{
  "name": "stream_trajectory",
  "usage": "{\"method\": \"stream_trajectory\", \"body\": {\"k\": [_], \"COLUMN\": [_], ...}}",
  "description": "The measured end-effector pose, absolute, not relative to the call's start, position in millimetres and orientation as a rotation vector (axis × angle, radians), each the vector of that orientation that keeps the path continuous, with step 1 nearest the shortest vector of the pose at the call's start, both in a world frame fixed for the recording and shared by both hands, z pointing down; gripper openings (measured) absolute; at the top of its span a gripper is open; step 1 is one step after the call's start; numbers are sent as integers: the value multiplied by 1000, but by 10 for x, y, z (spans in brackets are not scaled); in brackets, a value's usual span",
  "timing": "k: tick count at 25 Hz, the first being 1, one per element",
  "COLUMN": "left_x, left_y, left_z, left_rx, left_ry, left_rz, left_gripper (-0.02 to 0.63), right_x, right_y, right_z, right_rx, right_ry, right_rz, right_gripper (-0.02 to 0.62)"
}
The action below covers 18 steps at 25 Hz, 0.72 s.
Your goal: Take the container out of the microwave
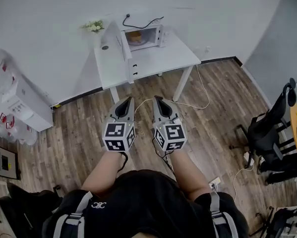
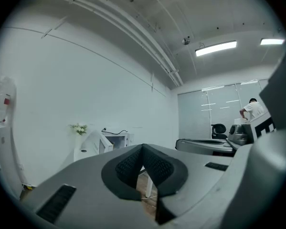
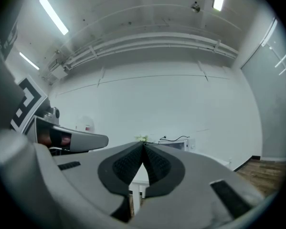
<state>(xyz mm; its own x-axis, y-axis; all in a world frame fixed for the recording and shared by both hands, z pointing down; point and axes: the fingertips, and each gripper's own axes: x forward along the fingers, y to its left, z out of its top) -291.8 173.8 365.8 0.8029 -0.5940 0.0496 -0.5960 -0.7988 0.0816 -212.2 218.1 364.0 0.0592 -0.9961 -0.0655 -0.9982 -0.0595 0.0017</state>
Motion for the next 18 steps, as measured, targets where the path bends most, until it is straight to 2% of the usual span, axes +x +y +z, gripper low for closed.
{"method": "stream_trajectory", "body": {"k": [10, 18], "left_x": [-3128, -2999], "left_y": [1672, 1480], "left_z": [3724, 3649], "left_rx": [2915, 2939], "left_ry": [-925, -930], "left_rz": [38, 10], "left_gripper": [12, 12], "right_x": [-2400, -2251], "right_y": [2145, 1921], "right_z": [3686, 3645], "right_rx": [-2278, -2272], "right_ry": [2120, 2128], "right_rz": [118, 165], "right_gripper": [3, 5]}}
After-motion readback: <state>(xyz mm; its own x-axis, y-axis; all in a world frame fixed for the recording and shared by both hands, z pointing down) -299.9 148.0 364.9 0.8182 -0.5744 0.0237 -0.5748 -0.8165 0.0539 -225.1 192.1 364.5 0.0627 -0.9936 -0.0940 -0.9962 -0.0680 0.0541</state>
